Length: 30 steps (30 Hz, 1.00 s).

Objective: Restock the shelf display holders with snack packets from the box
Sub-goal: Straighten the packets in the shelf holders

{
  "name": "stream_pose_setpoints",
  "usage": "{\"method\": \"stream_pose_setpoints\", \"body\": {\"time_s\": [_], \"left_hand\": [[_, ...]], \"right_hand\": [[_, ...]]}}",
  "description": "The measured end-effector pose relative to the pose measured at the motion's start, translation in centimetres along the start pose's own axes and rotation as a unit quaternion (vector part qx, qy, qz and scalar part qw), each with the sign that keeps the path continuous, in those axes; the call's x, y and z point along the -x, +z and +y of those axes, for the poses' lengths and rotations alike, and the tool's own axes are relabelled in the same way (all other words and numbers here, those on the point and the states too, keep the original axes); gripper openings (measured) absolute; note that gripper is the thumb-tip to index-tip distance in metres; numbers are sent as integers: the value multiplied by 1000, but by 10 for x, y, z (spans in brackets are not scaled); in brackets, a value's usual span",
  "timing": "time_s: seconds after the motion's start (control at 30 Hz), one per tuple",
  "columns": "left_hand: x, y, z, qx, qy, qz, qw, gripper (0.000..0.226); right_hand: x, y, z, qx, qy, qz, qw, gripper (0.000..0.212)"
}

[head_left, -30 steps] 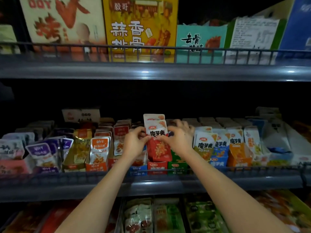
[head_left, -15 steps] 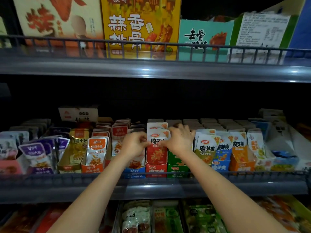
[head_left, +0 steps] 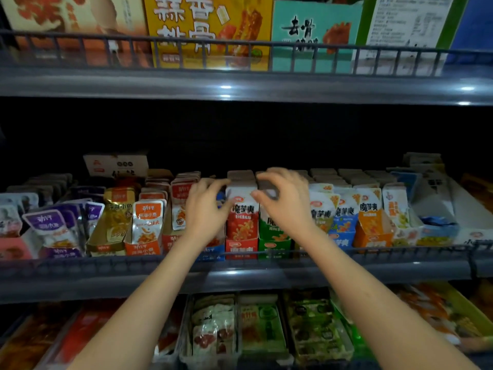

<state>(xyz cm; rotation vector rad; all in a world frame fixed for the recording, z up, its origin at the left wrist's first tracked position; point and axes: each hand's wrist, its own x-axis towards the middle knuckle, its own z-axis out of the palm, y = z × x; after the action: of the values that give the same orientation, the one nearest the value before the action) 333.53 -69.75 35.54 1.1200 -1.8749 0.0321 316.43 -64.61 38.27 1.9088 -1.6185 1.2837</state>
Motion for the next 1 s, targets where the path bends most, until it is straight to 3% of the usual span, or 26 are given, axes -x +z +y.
{"method": "stream_pose_setpoints", "body": {"time_s": [0.07, 0.17, 0.3, 0.43, 0.57, 0.7, 0.83, 1.0], "left_hand": [[27, -9, 10, 65, -7, 12, 998, 28], [86, -12, 21, 130, -12, -7, 991, 14], [186, 16, 19, 133, -27, -106, 985, 16], [288, 53, 3, 77, -60, -239, 966, 15], [377, 72, -18, -11, -163, -272, 948, 23], [424, 91, -43, -82, -269, -327, 902, 45], [440, 115, -61, -72, -262, -351, 896, 55], [452, 131, -75, -105, -257, -355, 893, 53]], "right_hand": [[28, -23, -4, -45, -48, 40, 997, 31], [93, -50, 0, -108, -62, 16, 992, 23], [201, -52, 30, -124, 34, -113, 985, 21], [313, -35, 63, -88, 193, -231, 949, 14], [408, -16, 80, -106, 436, -306, 840, 18], [484, 16, 92, -127, 602, -299, 730, 21], [521, 54, 108, -165, 726, -217, 632, 18], [536, 99, 133, -243, 829, -60, 500, 46]]}}
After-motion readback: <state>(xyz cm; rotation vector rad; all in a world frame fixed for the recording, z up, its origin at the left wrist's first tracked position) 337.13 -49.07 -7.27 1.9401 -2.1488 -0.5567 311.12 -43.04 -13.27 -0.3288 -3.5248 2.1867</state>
